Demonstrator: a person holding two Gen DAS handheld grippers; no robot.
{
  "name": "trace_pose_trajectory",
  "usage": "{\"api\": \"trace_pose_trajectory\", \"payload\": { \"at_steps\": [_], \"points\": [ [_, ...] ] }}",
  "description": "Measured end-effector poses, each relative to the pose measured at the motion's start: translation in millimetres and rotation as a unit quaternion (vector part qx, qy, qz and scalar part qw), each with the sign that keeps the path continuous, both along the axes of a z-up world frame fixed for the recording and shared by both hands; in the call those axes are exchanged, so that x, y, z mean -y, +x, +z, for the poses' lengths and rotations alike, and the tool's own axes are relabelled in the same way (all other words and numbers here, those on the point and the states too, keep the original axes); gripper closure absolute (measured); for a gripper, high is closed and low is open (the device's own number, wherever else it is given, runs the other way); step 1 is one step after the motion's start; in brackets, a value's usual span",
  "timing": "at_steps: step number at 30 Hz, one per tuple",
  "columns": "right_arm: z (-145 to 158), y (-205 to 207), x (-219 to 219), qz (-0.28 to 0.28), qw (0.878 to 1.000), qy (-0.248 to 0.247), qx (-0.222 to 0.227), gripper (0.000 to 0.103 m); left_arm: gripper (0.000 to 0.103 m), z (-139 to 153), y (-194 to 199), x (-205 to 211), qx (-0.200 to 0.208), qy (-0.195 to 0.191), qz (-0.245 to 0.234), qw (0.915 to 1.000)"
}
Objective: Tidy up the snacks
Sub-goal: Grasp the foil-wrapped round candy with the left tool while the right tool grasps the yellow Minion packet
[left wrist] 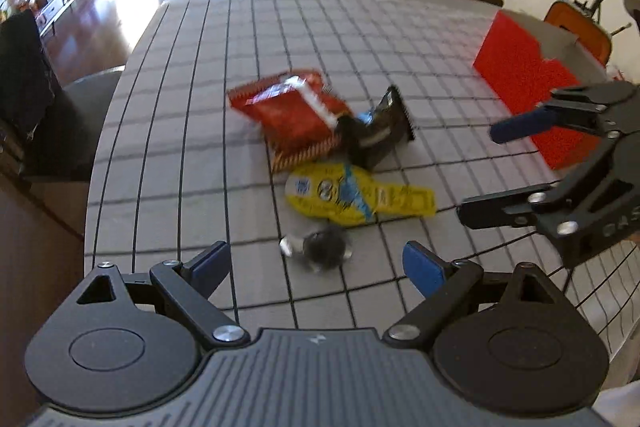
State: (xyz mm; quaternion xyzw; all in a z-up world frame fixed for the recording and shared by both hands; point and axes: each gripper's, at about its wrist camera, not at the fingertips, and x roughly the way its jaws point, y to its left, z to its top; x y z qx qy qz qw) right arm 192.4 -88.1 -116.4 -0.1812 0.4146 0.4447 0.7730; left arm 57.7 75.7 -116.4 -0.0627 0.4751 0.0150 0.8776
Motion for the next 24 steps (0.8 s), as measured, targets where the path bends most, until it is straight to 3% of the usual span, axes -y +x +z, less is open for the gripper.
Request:
{"api": "trace_pose_trajectory", "payload": {
  "at_steps": [5,11,22,24],
  "points": [
    [-25,13,-26,0.031,0.999,-0.015,-0.007,0.022,0.009,-5,-4,-2,-0.007,0.008,0.006,0.9999],
    [-43,15,-42,0.064,0.998,-0.023,-0.007,0.031,0.009,-13,-5,-5,-0.021,0.004,0.022,0.9995],
    [-53,15,-66,0.098,0.995,-0.020,0.011,0.052,0.010,-22,9,-5,-0.035,0.006,0.017,0.9992],
    [-53,14,-67,0.100,0.995,-0.020,0.017,0.052,0.010,-25,13,-4,-0.041,0.011,0.011,0.9991]
  ]
}}
